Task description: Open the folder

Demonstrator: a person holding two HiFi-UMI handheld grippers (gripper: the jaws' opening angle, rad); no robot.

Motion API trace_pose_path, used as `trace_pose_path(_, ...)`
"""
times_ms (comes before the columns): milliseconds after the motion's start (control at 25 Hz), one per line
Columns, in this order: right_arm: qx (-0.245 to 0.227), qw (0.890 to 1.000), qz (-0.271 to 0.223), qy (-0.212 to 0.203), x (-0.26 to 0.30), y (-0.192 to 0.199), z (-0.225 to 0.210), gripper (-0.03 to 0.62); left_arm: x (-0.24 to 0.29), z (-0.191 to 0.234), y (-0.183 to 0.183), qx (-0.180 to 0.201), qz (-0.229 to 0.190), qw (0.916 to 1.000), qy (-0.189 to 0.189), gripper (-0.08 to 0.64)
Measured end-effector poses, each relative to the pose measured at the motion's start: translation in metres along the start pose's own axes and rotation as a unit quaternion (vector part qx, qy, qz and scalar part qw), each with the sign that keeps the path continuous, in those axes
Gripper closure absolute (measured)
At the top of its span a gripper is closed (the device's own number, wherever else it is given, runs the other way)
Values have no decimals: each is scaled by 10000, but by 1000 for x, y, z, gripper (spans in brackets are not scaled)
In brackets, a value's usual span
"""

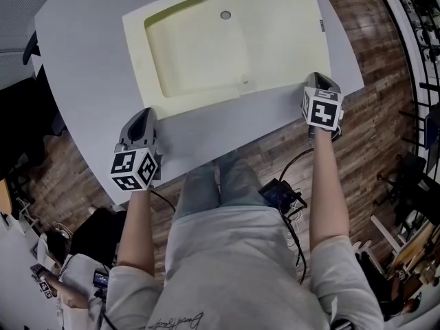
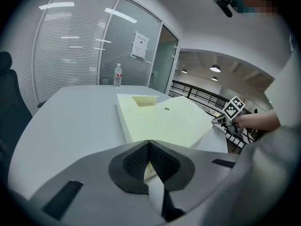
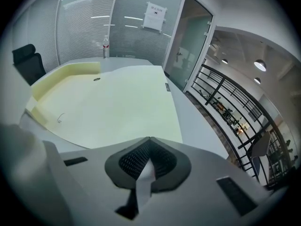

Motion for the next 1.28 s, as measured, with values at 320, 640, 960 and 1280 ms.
trace_pose_path(320,259,9990,-367,-52,-20,-8,-6,571,1,-1,-12,67,-106,9999,21,551)
trace_pose_path(640,399,9967,-703,-63,-42,-17,-8,571,-11,-3,-22,183,-217,9995,135,551)
trace_pose_path(960,414,9928,-1078,-323,-63,-28,2,571,-19,-7,-27,291,-283,9987,294,551)
trace_pose_path(1280,219,9823,-1605,-940,-95,-37,25,571,-36,-22,-31,494,-478,9968,409,551)
Point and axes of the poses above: the fingertips, and each gripper's own axes: x forward along the fingers, z to its left, y out of its underside, the point moved 9 cm from there along -x, backward along the fingers, and after that the axes turned 14 degrees about z, right-handed, at the moved point
